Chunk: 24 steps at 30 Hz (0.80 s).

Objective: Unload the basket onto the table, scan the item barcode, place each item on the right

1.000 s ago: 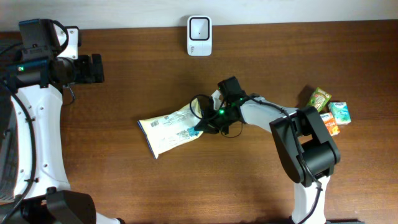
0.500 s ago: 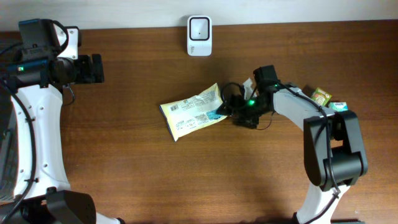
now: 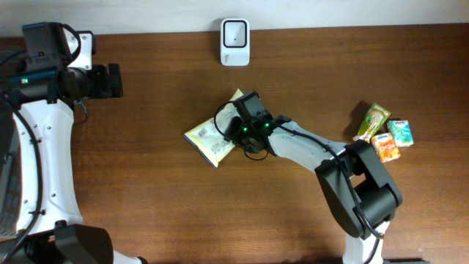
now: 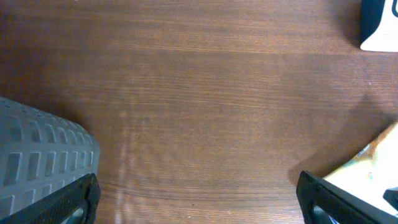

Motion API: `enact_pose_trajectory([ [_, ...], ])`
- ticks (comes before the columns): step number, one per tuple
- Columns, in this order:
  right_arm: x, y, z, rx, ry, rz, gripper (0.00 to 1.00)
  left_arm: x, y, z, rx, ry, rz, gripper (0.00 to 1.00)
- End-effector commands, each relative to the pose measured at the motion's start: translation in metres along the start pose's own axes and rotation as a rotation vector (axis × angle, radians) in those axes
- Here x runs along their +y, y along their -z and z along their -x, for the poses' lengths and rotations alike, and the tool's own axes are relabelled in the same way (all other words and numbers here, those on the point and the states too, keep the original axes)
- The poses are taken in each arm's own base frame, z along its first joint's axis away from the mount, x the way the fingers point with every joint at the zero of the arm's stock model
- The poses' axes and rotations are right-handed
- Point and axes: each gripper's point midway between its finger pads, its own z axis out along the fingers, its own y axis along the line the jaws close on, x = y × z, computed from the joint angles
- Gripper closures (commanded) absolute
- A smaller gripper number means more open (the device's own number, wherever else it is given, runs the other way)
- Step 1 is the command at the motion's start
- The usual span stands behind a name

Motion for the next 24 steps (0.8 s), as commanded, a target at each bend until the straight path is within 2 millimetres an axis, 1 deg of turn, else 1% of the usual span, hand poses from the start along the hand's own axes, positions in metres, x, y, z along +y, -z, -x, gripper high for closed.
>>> enact_pose_trajectory([
  [1, -0.036, -0.022, -0.006, 0.007, -0.009, -0.114, 0.92, 0.000, -0.003, 0.000, 0.002, -0.012, -0.008, 0.01],
  [4, -0.016, -0.012, -0.007, 0.090, 0.129, -0.001, 0.96, 0.000, -0.003, 0.000, 0.002, -0.012, -0.008, 0.01],
  [6, 0.001, 0.004, -0.005, 0.169, 0.243, 0.136, 0.96, 0.000, -0.003, 0.000, 0.002, -0.012, -0.008, 0.01],
  [9, 0.032, 0.052, -0.010, 0.281, 0.460, 0.462, 0.96, 0.000, -0.003, 0.000, 0.002, -0.012, -0.008, 0.01],
  [10, 0.032, 0.068, -0.008, 0.291, 0.477, 0.497, 0.96, 0.000, -0.003, 0.000, 0.002, -0.012, -0.008, 0.01],
  [11, 0.029, 0.079, -0.005, 0.280, 0.496, 0.495, 0.96, 0.000, -0.003, 0.000, 0.002, -0.012, -0.008, 0.01],
  [12, 0.030, 0.095, -0.001, 0.261, 0.525, 0.507, 0.96, 0.000, -0.003, 0.000, 0.002, -0.012, -0.008, 0.01],
  [13, 0.036, 0.117, 0.003, 0.234, 0.549, 0.547, 0.96, 0.000, -0.003, 0.000, 0.002, -0.012, -0.008, 0.01],
  [15, 0.045, 0.147, 0.013, 0.180, 0.556, 0.597, 0.96, 0.000, -0.003, 0.000, 0.002, -0.012, -0.008, 0.01],
  [16, 0.047, 0.168, 0.024, 0.127, 0.557, 0.606, 0.96, 0.000, -0.003, 0.000, 0.002, -0.012, -0.008, 0.01],
  [17, 0.046, 0.176, 0.029, 0.103, 0.550, 0.603, 0.96, 0.000, -0.003, 0.000, 0.002, -0.012, -0.008, 0.01],
  [18, 0.039, 0.189, 0.043, 0.037, 0.527, 0.563, 0.96, 0.000, -0.003, 0.000, 0.002, -0.012, -0.008, 0.01],
  [20, 0.027, 0.205, 0.067, -0.080, 0.447, 0.452, 0.96, 0.000, -0.003, 0.000, 0.002, -0.012, -0.008, 0.01],
  [21, 0.026, 0.209, 0.071, -0.110, 0.421, 0.426, 0.96, 0.000, -0.003, 0.000, 0.002, -0.012, -0.008, 0.01],
  [24, 0.025, 0.236, 0.088, -0.244, 0.320, 0.364, 0.96, 0.000, -0.003, 0.000, 0.002, -0.012, -0.008, 0.01],
])
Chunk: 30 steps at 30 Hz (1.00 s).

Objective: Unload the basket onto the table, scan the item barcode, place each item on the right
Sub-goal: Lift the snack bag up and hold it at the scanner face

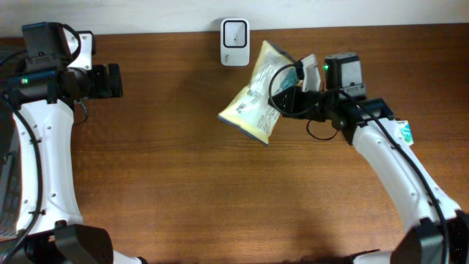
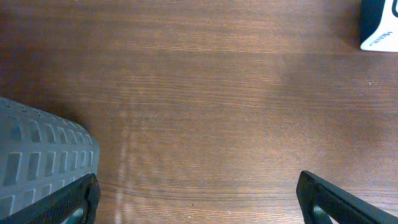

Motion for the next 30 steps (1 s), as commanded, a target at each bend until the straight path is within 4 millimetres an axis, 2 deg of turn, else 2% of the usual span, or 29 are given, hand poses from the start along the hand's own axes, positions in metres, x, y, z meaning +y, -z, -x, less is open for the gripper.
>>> enact_pose_trajectory([
  [1, 0.009, 0.030, 0.025, -0.157, -0.055, -0.077, 0.96, 0.000, -0.003, 0.000, 0.003, -0.012, -0.008, 0.01],
  [3, 0.006, 0.034, 0.035, -0.219, -0.043, -0.142, 0.96, 0.000, -0.003, 0.000, 0.003, -0.012, -0.008, 0.01],
  [5, 0.003, 0.042, 0.059, -0.344, 0.051, -0.321, 0.96, 0.000, -0.003, 0.000, 0.003, -0.012, -0.008, 0.01],
  [7, 0.002, 0.059, 0.084, -0.487, 0.144, -0.517, 0.96, 0.000, -0.003, 0.000, 0.003, -0.012, -0.008, 0.01],
  [8, 0.006, 0.068, 0.100, -0.583, 0.229, -0.632, 0.96, 0.000, -0.003, 0.000, 0.003, -0.012, -0.008, 0.01],
  [10, 0.018, 0.067, 0.122, -0.703, 0.394, -0.777, 0.96, 0.000, -0.003, 0.000, 0.003, -0.012, -0.008, 0.01],
  [13, 0.025, 0.046, 0.149, -0.801, 0.626, -0.991, 0.96, 0.000, -0.003, 0.000, 0.003, -0.012, -0.008, 0.01],
  [14, 0.029, 0.028, 0.159, -0.822, 0.758, -1.056, 0.96, 0.000, -0.003, 0.000, 0.003, -0.012, -0.008, 0.01],
  [17, 0.031, -0.005, 0.164, -0.814, 0.960, -1.137, 0.96, 0.000, -0.003, 0.000, 0.003, -0.012, -0.008, 0.01],
  [22, 0.013, -0.062, 0.177, -0.674, 1.229, -1.257, 0.96, 0.000, -0.003, 0.000, 0.003, -0.012, -0.008, 0.01],
  [27, 0.025, -0.114, 0.211, -0.627, 1.459, -1.333, 0.96, 0.000, -0.003, 0.000, 0.003, -0.012, -0.008, 0.01],
  [30, 0.027, -0.136, 0.215, -0.568, 1.632, -1.368, 0.96, 0.000, -0.003, 0.000, 0.003, -0.012, -0.008, 0.01],
])
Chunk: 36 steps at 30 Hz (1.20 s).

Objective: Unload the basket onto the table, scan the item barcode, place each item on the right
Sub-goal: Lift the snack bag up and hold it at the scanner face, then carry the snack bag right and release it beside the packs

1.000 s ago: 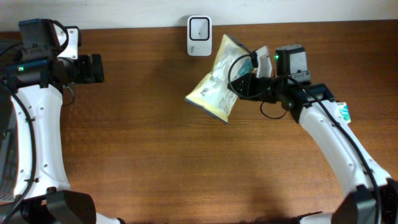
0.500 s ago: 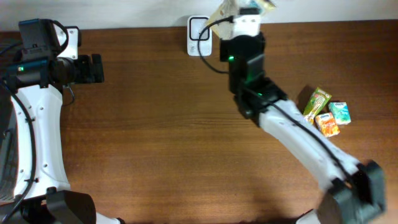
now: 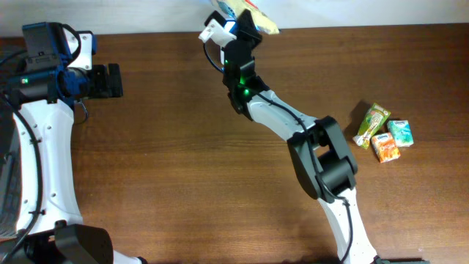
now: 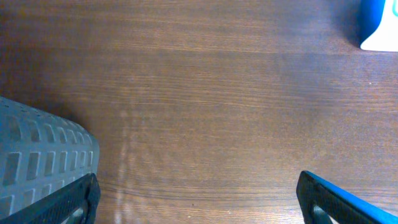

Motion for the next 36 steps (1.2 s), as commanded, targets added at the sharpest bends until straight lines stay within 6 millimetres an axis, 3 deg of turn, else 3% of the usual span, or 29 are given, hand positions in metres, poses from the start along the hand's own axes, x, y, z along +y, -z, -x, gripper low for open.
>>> enact_pose_trajectory([
  [1, 0.006, -0.006, 0.021, -0.105, 0.206, -0.007, 0.96, 0.000, -0.002, 0.000, 0.002, -0.012, -0.008, 0.01],
  [10, 0.018, -0.010, 0.034, -0.260, 0.354, 0.038, 0.96, 0.000, -0.002, 0.000, 0.002, -0.012, -0.008, 0.01],
  [20, 0.035, -0.009, 0.035, -0.294, 0.329, 0.088, 0.96, 0.000, -0.002, 0.000, 0.002, -0.012, -0.008, 0.01],
  [22, 0.024, -0.010, 0.035, -0.276, 0.307, 0.072, 0.96, 0.000, -0.002, 0.000, 0.002, -0.012, -0.008, 0.01],
  [23, 0.009, -0.010, 0.037, -0.262, 0.256, 0.056, 0.96, 0.000, -0.002, 0.000, 0.002, -0.012, -0.008, 0.01],
  [27, -0.089, -0.002, 0.044, -0.169, 0.013, -0.030, 0.96, 0.000, -0.002, 0.000, 0.002, -0.012, -0.008, 0.01],
  [28, -0.116, 0.004, 0.041, -0.125, -0.066, -0.020, 0.96, 0.000, -0.002, 0.000, 0.002, -0.012, -0.008, 0.01],
  [29, -0.129, 0.013, 0.038, -0.085, -0.126, 0.031, 0.96, 0.000, -0.002, 0.000, 0.002, -0.012, -0.008, 0.01],
  [30, -0.141, 0.030, 0.031, -0.029, -0.236, 0.141, 0.96, 0.000, -0.002, 0.000, 0.002, -0.012, -0.008, 0.01],
  [31, -0.152, 0.067, 0.021, 0.033, -0.468, 0.348, 0.96, 0.000, -0.002, 0.000, 0.002, -0.012, -0.008, 0.01],
  [33, -0.156, 0.118, 0.000, 0.133, -0.710, 0.642, 0.96, 0.000, -0.002, 0.000, 0.002, -0.012, -0.008, 0.01],
  [35, -0.152, 0.166, -0.036, 0.306, -0.910, 0.933, 0.96, 0.000, -0.002, 0.000, 0.002, -0.012, -0.008, 0.01],
  [36, -0.146, 0.180, -0.061, 0.409, -0.966, 1.039, 0.96, 0.000, -0.002, 0.000, 0.002, -0.012, -0.008, 0.01],
])
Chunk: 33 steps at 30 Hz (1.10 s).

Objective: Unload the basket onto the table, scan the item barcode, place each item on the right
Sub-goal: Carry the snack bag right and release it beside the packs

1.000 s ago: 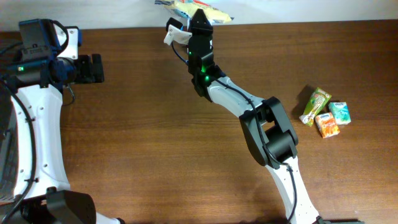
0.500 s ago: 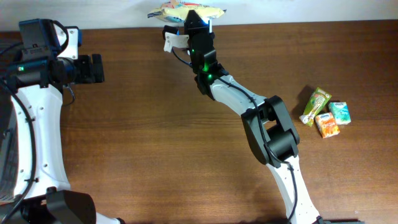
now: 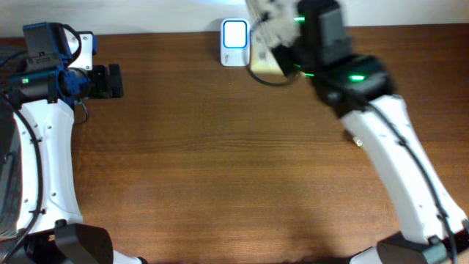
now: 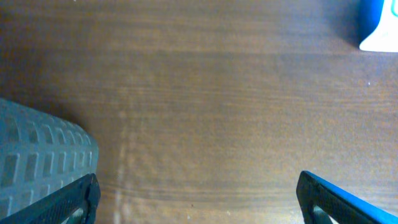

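Observation:
The white barcode scanner stands at the table's far edge, its face lit blue; its corner also shows in the left wrist view. Just right of it, raised off the table, is the yellow-white snack packet, blurred, with my right gripper shut on it. The barcode cannot be made out. At the far left my left gripper stays open over bare wood, its fingertips wide apart with nothing between them.
A grey ribbed block lies at the left of the left wrist view. The raised right arm covers the right side of the table, hiding whatever lies beneath it.
The right arm has shifted: the packet was held over the scanner at the top edge, and now sits just right of the scanner, whose blue face is uncovered. The left arm is unchanged.
The packet lay on the table's middle with my right gripper at it. Then it was lifted and held near the scanner, whose face was dark. After that it was over the scanner, which showed blue. Now it hangs beside the lit scanner.

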Motion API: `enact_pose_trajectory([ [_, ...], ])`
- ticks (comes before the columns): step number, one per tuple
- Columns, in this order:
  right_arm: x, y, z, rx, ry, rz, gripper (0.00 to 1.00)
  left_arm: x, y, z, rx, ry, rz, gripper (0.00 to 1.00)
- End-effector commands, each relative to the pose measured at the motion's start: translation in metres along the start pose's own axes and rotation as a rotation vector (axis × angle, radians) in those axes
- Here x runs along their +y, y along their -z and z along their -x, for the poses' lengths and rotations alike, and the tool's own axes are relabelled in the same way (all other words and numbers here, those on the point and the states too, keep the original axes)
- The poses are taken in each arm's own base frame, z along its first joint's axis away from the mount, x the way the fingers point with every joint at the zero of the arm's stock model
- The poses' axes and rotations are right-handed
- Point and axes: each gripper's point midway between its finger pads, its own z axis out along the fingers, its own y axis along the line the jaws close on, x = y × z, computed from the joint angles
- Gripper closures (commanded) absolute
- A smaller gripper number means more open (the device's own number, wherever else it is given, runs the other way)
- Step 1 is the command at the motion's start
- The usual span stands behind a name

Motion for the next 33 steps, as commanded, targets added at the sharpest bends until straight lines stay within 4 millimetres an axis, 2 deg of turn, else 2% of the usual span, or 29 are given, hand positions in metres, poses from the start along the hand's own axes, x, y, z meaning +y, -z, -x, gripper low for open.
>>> enact_pose_trajectory([
  [1, 0.005, 0.002, -0.050, 0.170, -0.353, 0.288, 0.96, 0.001, -0.001, 0.001, 0.000, -0.012, -0.004, 0.01],
  [3, -0.015, -0.002, -0.083, 0.269, -0.453, 0.301, 0.96, 0.001, -0.001, 0.001, 0.000, -0.012, -0.004, 0.01],
  [5, -0.052, -0.018, -0.130, 0.370, -0.576, 0.249, 0.96, 0.001, -0.001, 0.001, 0.000, -0.012, -0.004, 0.01],
  [8, -0.089, -0.051, -0.192, 0.460, -0.740, 0.189, 0.96, 0.001, -0.001, 0.001, 0.000, -0.012, -0.004, 0.01],
  [9, -0.101, -0.067, -0.215, 0.477, -0.784, 0.169, 0.96, 0.001, -0.001, 0.001, 0.000, -0.012, -0.004, 0.01],
  [12, -0.117, -0.112, -0.283, 0.537, -0.886, 0.143, 0.96, 0.001, -0.001, 0.001, 0.000, -0.012, -0.004, 0.01],
  [14, -0.115, -0.126, -0.314, 0.604, -0.929, 0.148, 0.96, 0.001, -0.001, 0.001, 0.000, -0.012, -0.004, 0.01],
  [15, -0.113, -0.128, -0.321, 0.623, -0.938, 0.153, 0.88, 0.001, -0.001, 0.001, 0.000, -0.012, -0.004, 0.01],
  [16, -0.112, -0.129, -0.324, 0.632, -0.941, 0.155, 0.64, 0.001, -0.001, 0.001, 0.000, -0.012, -0.004, 0.01],
  [17, -0.111, -0.127, -0.322, 0.633, -0.942, 0.156, 0.44, 0.001, -0.001, 0.001, 0.000, -0.012, -0.004, 0.01],
  [19, -0.112, -0.115, -0.311, 0.639, -0.942, 0.159, 0.17, 0.001, -0.001, 0.001, 0.000, -0.012, -0.004, 0.01],
  [21, -0.117, -0.098, -0.291, 0.635, -0.931, 0.161, 0.12, 0.001, -0.001, 0.001, 0.000, -0.012, -0.004, 0.01],
  [25, -0.131, -0.051, -0.227, 0.580, -0.879, 0.170, 0.10, 0.001, -0.001, 0.001, 0.000, -0.012, -0.004, 0.01],
  [27, -0.134, -0.017, -0.191, 0.521, -0.845, 0.156, 0.10, 0.001, -0.001, 0.001, 0.000, -0.012, -0.004, 0.01],
  [28, -0.131, 0.003, -0.172, 0.480, -0.818, 0.149, 0.10, 0.001, -0.001, 0.001, 0.000, -0.012, -0.004, 0.01],
  [29, -0.129, 0.015, -0.163, 0.458, -0.806, 0.146, 0.10, 0.001, -0.001, 0.001, 0.000, -0.012, -0.004, 0.01],
  [33, -0.078, 0.095, -0.124, 0.364, -0.684, 0.169, 0.10, 0.001, -0.001, 0.001, 0.000, -0.012, -0.004, 0.01],
])
